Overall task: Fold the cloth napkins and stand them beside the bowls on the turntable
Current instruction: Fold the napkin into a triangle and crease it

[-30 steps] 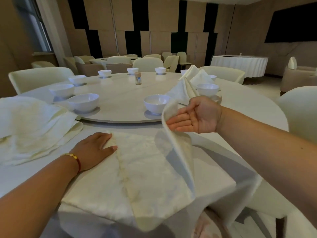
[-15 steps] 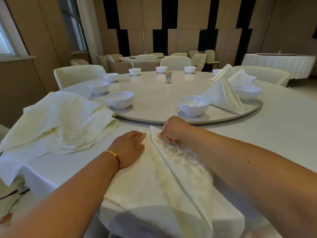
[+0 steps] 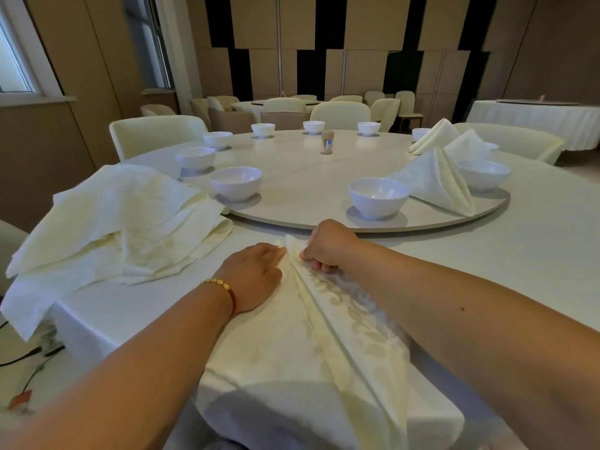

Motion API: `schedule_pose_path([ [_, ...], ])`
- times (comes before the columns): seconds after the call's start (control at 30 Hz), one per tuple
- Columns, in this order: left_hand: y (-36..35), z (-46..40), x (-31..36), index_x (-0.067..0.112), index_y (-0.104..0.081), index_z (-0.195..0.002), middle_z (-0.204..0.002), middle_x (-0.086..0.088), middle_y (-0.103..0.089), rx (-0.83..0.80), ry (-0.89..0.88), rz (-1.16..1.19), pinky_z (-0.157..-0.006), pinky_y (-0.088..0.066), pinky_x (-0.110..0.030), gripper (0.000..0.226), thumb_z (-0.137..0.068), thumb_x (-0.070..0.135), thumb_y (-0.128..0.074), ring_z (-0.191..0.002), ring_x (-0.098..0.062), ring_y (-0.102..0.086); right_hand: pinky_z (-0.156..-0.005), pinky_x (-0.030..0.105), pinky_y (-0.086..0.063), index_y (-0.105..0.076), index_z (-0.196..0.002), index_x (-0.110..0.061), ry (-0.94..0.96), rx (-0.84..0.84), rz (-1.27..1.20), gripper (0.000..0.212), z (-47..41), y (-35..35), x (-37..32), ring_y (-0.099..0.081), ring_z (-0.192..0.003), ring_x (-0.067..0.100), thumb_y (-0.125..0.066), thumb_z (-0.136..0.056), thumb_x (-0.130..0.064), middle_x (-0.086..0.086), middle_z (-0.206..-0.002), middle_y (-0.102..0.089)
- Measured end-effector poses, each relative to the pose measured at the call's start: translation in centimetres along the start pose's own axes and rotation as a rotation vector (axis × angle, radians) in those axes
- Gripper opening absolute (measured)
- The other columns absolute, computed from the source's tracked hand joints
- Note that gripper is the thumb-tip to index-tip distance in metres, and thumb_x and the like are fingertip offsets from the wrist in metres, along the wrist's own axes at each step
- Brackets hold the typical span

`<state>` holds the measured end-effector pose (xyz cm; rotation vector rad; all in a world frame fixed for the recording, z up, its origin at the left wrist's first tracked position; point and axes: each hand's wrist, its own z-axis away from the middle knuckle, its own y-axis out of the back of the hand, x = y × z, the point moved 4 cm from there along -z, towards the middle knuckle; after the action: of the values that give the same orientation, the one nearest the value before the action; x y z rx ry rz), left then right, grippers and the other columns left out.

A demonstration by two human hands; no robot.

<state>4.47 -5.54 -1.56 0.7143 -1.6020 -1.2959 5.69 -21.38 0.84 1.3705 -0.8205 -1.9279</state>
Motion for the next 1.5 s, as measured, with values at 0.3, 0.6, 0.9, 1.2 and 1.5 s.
schedule_pose_path([
  [0.3,2.8,-0.1,0.8,0.028,-0.04,-0.141,-0.141,0.002,-0.044,-0.217,0.12,0.018,-0.096,-0.038,-0.026,0.051,-0.094,0.016,-0.051,-0.124,-0.019,-0.045,-0.062,0.032,-0.052,-0.06,-0.072,-0.007,-0.083,-0.056,0.227,0.018,-0.3,0.7,-0.6,-0.057,-0.051,0.025,-0.066,-0.086,-0.016,0.005,-0.048,-0.06],
  [0.6,4.7,0.0,1.9,0.006,-0.06,-0.103,-0.069,-0.002,-0.053,-0.246,0.434,-0.287,-0.066,-0.043,-0.023,0.047,-0.09,0.051,-0.057,-0.066,-0.016,-0.054,-0.075,0.031,-0.046,-0.057,-0.092,-0.01,-0.053,-0.088,0.432,0.029,-0.6,1.1,-0.3,-0.057,-0.074,0.021,-0.062,-0.091,-0.039,0.003,-0.087,-0.059],
  [0.9,3.7,0.2,0.0,0.011,-0.055,-0.073,-0.07,-0.001,-0.053,-0.079,0.436,0.012,-0.054,-0.037,-0.023,0.033,-0.083,0.041,-0.066,-0.062,-0.015,-0.05,-0.062,0.025,-0.043,-0.054,-0.071,-0.013,0.028,0.059,0.311,0.03,-0.7,1.0,0.7,-0.054,-0.061,0.02,-0.066,-0.087,-0.035,-0.001,-0.063,-0.054],
  [1.2,9.9,0.1,4.4,0.004,-0.062,-0.091,-0.079,-0.008,-0.059,0.323,0.201,0.078,-0.06,-0.042,-0.03,0.03,-0.092,0.034,-0.058,-0.077,-0.026,-0.055,-0.075,0.029,-0.041,-0.059,-0.116,-0.008,0.281,0.469,0.11,0.038,3.1,9.0,-1.5,-0.057,-0.103,0.027,-0.06,-0.092,-0.038,0.009,-0.114,-0.062],
  [1.5,22.9,3.0,11.5,0.013,-0.046,-0.075,-0.067,0.0,-0.044,0.81,-0.118,-0.1,-0.053,-0.03,-0.028,0.033,-0.095,0.038,-0.053,-0.059,-0.014,-0.04,-0.06,0.03,-0.035,-0.053,-0.088,-0.018,0.524,0.887,0.015,0.022,13.0,20.1,-6.3,-0.049,-0.076,0.018,-0.057,-0.094,-0.039,-0.003,-0.08,-0.053],
])
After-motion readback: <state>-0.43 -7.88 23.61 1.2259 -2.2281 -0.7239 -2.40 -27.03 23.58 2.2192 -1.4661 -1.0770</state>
